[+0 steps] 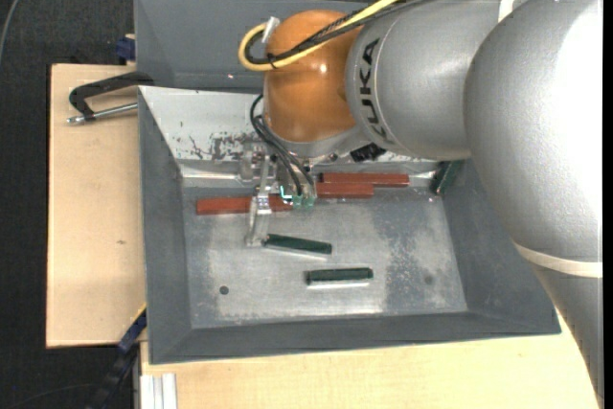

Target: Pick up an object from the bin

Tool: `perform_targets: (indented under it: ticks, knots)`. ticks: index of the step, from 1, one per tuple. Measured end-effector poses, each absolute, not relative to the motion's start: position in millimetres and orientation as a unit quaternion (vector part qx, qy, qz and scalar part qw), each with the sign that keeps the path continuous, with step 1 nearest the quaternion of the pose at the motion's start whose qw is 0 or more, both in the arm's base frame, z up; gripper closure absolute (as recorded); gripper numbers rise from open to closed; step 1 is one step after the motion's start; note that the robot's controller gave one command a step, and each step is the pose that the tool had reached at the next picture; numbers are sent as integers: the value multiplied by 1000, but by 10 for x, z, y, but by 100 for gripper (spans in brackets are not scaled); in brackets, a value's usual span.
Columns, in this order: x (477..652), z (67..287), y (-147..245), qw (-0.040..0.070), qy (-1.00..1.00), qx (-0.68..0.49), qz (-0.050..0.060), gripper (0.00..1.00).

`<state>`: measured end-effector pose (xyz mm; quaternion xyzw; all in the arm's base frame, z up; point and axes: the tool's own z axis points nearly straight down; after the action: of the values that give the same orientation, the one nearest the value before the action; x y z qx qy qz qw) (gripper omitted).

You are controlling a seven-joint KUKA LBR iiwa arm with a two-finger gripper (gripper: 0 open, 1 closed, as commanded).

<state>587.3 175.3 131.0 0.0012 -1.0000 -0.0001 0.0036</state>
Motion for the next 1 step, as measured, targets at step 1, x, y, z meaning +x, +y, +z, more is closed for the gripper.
perform_targets:
  ticks: [1]
  knots:
    - [6008, 690, 1639, 2, -999, -50, 0, 0]
